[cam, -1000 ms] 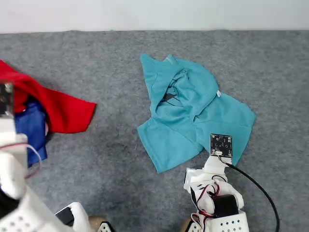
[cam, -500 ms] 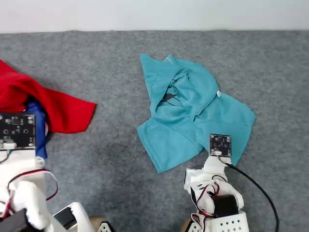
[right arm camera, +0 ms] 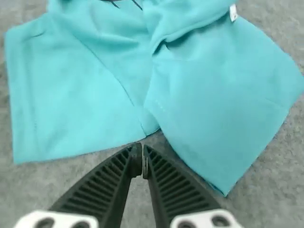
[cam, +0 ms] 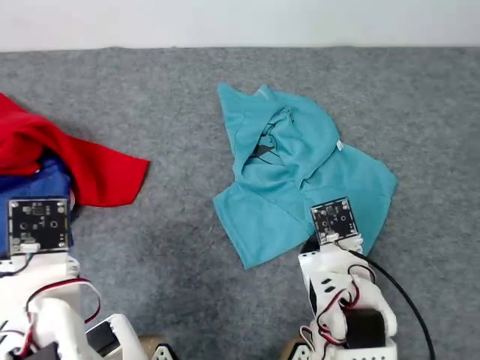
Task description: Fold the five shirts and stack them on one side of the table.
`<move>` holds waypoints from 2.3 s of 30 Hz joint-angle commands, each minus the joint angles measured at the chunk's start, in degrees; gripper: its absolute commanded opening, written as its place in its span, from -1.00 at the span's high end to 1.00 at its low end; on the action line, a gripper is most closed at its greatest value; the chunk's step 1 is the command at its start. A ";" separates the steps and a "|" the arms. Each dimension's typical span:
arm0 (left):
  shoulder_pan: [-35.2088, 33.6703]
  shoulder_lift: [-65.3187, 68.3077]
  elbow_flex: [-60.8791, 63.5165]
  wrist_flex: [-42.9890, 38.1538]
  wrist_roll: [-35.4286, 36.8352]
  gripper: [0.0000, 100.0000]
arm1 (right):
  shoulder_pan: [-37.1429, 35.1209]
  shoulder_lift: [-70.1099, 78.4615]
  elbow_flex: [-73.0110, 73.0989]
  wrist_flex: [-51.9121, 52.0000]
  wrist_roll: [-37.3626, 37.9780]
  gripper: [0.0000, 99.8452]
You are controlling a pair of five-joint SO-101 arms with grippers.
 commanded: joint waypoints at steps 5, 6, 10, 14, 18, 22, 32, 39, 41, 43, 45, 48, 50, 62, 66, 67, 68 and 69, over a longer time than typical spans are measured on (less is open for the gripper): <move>-0.09 -3.08 3.38 0.97 0.62 0.97 | -5.93 23.16 -16.88 3.30 2.46 0.98; -0.09 -3.34 3.65 0.97 0.70 0.97 | -7.34 27.91 -19.52 4.44 2.46 0.97; -0.09 -3.69 3.74 0.97 0.70 0.97 | -12.70 43.91 -29.01 7.69 2.81 0.97; -0.09 -3.69 3.56 0.97 0.70 0.97 | -18.77 53.93 -33.32 6.73 2.90 0.97; -0.09 -3.69 3.38 0.97 0.70 0.97 | -26.07 59.12 -33.93 4.44 4.92 0.97; -0.09 -3.69 3.74 0.97 0.70 0.97 | -31.34 64.13 -33.93 0.57 3.52 0.97; -0.09 -3.69 3.74 0.97 0.70 0.97 | -32.04 80.66 -39.82 -3.21 -0.79 0.54; -0.09 -3.69 3.74 0.97 0.70 0.97 | -34.68 88.31 -44.40 -5.32 -1.76 0.54; -0.09 -3.69 3.82 0.97 0.70 0.97 | -35.65 90.24 -44.40 -6.46 -2.29 0.54; -0.09 -3.69 3.82 0.97 0.70 0.97 | -35.91 92.09 -44.40 -7.87 -3.96 0.54; -0.09 -3.69 4.44 0.97 0.70 0.97 | -35.91 94.20 -44.40 -9.27 -4.75 0.54; -0.09 -3.69 6.02 0.97 0.70 0.97 | -35.91 97.45 -44.40 -11.91 -4.92 0.54; -0.09 -3.69 6.46 0.97 0.70 0.97 | -35.91 99.56 -44.40 -14.02 -4.92 0.54; -0.09 -3.69 6.55 0.97 0.62 0.97 | -35.47 103.16 -45.89 -15.96 -4.40 0.98; -0.09 -3.69 6.55 0.97 0.62 0.97 | -35.47 102.64 -45.89 -15.60 -4.40 0.98; -0.09 -3.69 6.55 0.97 0.62 0.97 | -35.47 102.46 -46.07 -15.25 -4.31 0.98; -0.09 -3.69 6.55 0.97 0.62 0.97 | -35.47 102.11 -46.68 -14.11 -3.78 0.98; -0.09 -3.69 6.55 0.97 0.62 0.97 | -35.47 101.49 -47.47 -12.70 -2.37 0.98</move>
